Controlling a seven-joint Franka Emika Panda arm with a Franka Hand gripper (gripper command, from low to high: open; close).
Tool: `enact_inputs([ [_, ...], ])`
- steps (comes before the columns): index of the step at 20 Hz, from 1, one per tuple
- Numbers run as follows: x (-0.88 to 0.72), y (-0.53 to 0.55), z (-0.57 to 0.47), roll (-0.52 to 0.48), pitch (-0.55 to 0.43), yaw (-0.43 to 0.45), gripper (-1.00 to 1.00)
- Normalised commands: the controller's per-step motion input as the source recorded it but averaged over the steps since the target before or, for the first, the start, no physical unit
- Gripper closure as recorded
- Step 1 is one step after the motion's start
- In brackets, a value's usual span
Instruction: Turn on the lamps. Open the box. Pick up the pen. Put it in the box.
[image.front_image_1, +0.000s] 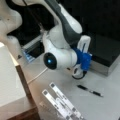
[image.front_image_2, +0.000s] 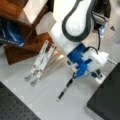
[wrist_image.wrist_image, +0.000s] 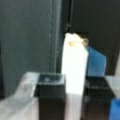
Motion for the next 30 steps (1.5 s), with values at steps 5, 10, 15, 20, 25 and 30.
enact_inputs([
  [5, -0.09, -0.09, -0.02, 0.019, 0.074, -0.122, 1.0],
  [10, -0.08, -0.06, 0.11, -0.017, 0.083, -0.128, 1.0],
  [15, -0.06, 0.08, 0.29, -0.004, 0.088, -0.098, 1.0],
  [20, -0.03, 0.21, 0.32, -0.001, 0.054, -0.033, 1.0],
  [25, 0.0, 0.3, 0.38, -0.022, 0.069, 0.02, 1.0],
  [30, -0.01, 0.35, 0.4, -0.058, 0.08, 0.097, 1.0],
])
